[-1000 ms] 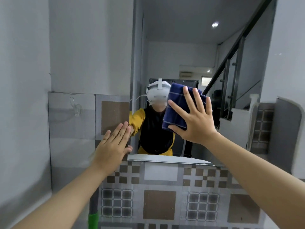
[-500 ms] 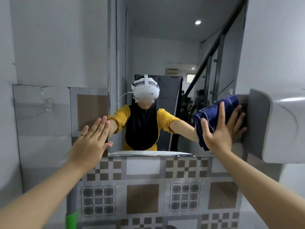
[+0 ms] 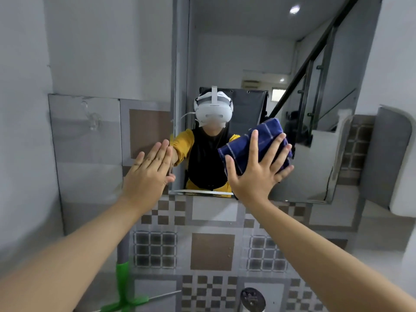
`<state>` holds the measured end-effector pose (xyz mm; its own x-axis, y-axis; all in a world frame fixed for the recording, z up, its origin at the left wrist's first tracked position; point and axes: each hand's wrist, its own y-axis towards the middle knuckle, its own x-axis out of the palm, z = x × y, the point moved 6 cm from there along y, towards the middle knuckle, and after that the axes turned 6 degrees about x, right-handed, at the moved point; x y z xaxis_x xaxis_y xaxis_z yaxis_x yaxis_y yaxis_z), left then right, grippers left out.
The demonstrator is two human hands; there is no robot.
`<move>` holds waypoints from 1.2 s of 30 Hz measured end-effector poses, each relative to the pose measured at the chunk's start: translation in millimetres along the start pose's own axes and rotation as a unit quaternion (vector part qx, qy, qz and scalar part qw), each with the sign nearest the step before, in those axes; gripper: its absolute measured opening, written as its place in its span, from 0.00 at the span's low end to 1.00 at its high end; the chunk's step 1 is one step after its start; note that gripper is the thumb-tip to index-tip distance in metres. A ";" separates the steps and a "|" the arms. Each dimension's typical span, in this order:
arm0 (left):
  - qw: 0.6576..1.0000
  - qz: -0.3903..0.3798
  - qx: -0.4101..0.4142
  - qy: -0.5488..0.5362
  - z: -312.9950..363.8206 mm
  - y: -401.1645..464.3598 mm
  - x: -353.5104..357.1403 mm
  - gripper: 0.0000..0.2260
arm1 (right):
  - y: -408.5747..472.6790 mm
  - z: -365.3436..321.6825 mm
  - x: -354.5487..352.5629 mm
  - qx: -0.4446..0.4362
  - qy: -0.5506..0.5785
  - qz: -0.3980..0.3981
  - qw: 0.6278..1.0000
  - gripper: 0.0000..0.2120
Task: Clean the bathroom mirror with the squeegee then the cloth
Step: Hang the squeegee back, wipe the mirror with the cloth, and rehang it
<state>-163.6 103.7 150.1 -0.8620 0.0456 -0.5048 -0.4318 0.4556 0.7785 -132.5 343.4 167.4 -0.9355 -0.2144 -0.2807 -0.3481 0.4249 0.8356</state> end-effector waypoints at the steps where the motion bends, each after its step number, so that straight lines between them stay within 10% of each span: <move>1: 1.000 -0.005 -0.004 -0.007 -1.0 0.3 2.0 0.26 | -1.8 -11.2 2.4 -0.018 0.000 -0.006 1.000 0.38; 12: 0.999 -0.016 0.001 -0.049 4.3 -38.8 5.6 0.38 | -22.9 -95.2 22.9 -0.239 -0.043 0.000 0.970 0.34; 36: 0.995 -0.019 -0.040 -0.092 8.5 -38.3 16.5 0.31 | -65.4 -10.5 25.6 -0.366 -0.082 0.057 0.925 0.31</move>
<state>-159.1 94.6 108.7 -0.7852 0.1944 -0.5879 -0.4886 0.3887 0.7811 -133.0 301.0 110.6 -0.9810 -0.0428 -0.1891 -0.1693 -0.2860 0.9432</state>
